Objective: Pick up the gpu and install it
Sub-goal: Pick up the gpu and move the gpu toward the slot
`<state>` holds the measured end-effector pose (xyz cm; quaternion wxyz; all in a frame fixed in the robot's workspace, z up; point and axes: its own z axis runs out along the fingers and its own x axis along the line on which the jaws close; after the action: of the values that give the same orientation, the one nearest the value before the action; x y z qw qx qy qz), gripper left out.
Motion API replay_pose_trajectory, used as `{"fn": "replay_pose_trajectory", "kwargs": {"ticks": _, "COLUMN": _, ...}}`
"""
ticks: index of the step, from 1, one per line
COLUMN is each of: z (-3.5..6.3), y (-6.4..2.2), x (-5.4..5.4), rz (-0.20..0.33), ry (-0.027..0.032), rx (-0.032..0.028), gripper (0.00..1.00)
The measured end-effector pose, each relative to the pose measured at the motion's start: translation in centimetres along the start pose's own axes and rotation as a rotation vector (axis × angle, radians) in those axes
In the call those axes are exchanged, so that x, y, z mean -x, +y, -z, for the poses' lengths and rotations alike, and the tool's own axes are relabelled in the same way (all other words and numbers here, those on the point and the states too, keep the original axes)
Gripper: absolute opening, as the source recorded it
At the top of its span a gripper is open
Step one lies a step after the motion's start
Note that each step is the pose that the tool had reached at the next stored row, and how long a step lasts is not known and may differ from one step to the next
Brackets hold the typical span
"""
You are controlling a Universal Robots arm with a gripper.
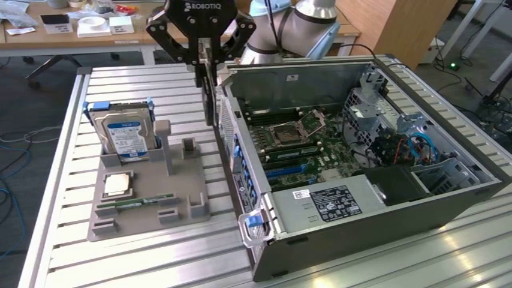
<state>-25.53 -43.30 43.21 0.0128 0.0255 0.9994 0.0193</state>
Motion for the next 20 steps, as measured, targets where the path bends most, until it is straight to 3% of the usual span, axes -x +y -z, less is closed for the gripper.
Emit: {"fn": "replay_pose_trajectory", "kwargs": {"ticks": 20, "z": -0.47, "y": 0.81, "x": 8.6, "rz": 0.0, "ry": 0.0, "rx": 0.0, "gripper": 0.26}}
